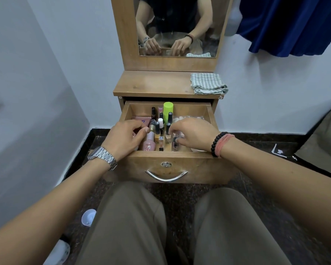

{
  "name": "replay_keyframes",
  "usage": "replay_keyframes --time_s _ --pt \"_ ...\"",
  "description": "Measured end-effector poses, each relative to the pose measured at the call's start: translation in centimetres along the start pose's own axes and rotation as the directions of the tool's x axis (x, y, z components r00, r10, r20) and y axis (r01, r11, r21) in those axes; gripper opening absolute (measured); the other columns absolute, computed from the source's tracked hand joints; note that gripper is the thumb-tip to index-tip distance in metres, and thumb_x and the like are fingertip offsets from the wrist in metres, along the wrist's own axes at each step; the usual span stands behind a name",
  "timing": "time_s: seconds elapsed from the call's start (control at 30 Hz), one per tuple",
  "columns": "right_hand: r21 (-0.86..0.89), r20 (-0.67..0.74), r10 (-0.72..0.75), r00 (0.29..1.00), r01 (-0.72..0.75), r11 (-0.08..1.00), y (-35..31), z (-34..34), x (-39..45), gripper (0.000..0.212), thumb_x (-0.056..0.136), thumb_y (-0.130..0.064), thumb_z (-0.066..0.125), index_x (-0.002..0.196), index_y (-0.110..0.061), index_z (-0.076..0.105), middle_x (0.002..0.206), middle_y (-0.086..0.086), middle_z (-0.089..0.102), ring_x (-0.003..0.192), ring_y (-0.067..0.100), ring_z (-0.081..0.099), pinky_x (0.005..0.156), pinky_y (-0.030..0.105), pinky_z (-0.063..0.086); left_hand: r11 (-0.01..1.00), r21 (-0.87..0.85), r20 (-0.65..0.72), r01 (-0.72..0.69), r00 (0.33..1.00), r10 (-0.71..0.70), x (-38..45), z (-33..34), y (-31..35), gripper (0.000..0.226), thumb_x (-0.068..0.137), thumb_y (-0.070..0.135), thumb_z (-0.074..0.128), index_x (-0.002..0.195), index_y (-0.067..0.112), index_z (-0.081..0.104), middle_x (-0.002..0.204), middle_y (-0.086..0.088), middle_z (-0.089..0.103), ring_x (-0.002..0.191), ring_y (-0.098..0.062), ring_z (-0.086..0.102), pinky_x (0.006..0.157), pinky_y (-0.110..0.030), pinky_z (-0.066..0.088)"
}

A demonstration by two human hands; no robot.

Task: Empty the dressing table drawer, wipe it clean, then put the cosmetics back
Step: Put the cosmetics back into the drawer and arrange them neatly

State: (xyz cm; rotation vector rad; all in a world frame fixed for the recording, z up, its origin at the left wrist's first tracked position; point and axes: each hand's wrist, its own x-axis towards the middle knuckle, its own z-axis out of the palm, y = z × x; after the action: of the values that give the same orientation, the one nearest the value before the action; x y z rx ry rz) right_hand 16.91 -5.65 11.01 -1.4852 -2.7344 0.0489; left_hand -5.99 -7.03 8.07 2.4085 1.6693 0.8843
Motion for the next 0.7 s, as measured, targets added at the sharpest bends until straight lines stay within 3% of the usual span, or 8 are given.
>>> replay_keyframes --time_s 0.1,0.17,0.27,0.33,0.4,0.57,0.7 --pt "0.116 -0.043 0.012 0.999 -0.007 0.993 0.4 -1.2 -2.3 0.023 0.092 -0.028 0.055 0.114 -0.028 0.063 0.11 -0.009 0.066 0.095 0.009 0.056 0.076 0.026 0.043 0.996 -0.062 0.053 -0.063 0.996 0.066 -0.4 -0.6 0.0 0.036 0.089 0.046 0.044 0.09 0.022 0.07 0.087 0.01 0.067 0.074 -0.011 0.058 0.061 -0.025 0.038" --pt "0.185 -0.032 0.015 0.999 -0.009 0.983 0.8 -1.7 -4.2 0.027 0.089 -0.035 0.06 0.115 -0.029 0.062 0.117 -0.012 0.063 0.094 0.002 0.049 0.078 0.022 0.039 0.98 -0.074 0.133 -0.183 0.972 0.191 -1.3 -1.3 -0.6 0.043 0.09 0.052 0.04 0.097 0.021 0.068 0.097 0.015 0.063 0.088 -0.006 0.057 0.073 -0.025 0.043" --pt "0.157 0.014 0.042 0.999 -0.044 0.987 1.8 -1.6 -7.4 0.062 0.074 -0.06 0.067 0.13 -0.04 0.047 0.142 -0.016 0.046 0.121 0.008 0.042 0.098 0.034 0.038 0.949 -0.075 0.151 -0.305 0.938 0.313 -3.0 -2.5 -1.6 0.044 0.092 0.054 0.042 0.115 0.022 0.062 0.121 0.015 0.056 0.114 -0.002 0.049 0.095 -0.033 0.041" --pt "0.084 0.049 0.07 0.996 -0.074 0.994 2.1 -1.0 -8.7 0.089 0.067 -0.07 0.067 0.143 -0.042 0.03 0.157 -0.014 0.022 0.141 0.012 0.023 0.11 0.044 0.027 0.96 0.011 0.158 -0.278 0.949 0.273 -4.2 -3.3 -2.2 0.055 0.087 0.062 0.044 0.13 0.029 0.052 0.141 0.014 0.045 0.128 -0.009 0.042 0.098 -0.037 0.036" --pt "0.062 0.016 0.102 0.995 -0.103 0.993 2.5 -0.4 -9.3 0.101 0.066 -0.069 0.069 0.149 -0.041 0.017 0.161 -0.01 0.008 0.146 0.013 0.012 0.112 0.046 0.02 0.961 0.158 0.145 -0.226 0.968 0.204 -5.0 -3.8 -2.1 0.075 0.078 0.074 0.042 0.142 0.034 0.038 0.152 0.016 0.03 0.137 -0.011 0.03 0.097 -0.035 0.027" --pt "0.099 -0.082 0.2 0.976 -0.192 0.976 2.5 -0.3 -9.2 0.121 0.061 -0.068 0.074 0.153 -0.034 0.003 0.162 -0.008 -0.007 0.148 0.015 0.001 0.113 0.046 0.014 0.938 0.344 0.047 -0.051 0.998 0.037 -4.9 -4.2 -1.5 0.113 0.057 0.086 0.045 0.151 0.03 0.016 0.16 0.008 0.01 0.145 -0.016 0.014 0.102 -0.039 0.02" --pt "0.062 -0.136 0.231 0.963 -0.224 0.973 2.6 -0.1 -8.7 0.125 0.061 -0.068 0.074 0.153 -0.032 -0.002 0.162 -0.006 -0.011 0.149 0.016 -0.004 0.114 0.045 0.011 0.914 0.405 0.008 0.015 1.0 -0.02 -4.5 -3.9 -1.5 0.119 0.055 0.088 0.042 0.152 0.028 0.009 0.16 0.005 0.003 0.147 -0.018 0.008 0.106 -0.048 0.02"
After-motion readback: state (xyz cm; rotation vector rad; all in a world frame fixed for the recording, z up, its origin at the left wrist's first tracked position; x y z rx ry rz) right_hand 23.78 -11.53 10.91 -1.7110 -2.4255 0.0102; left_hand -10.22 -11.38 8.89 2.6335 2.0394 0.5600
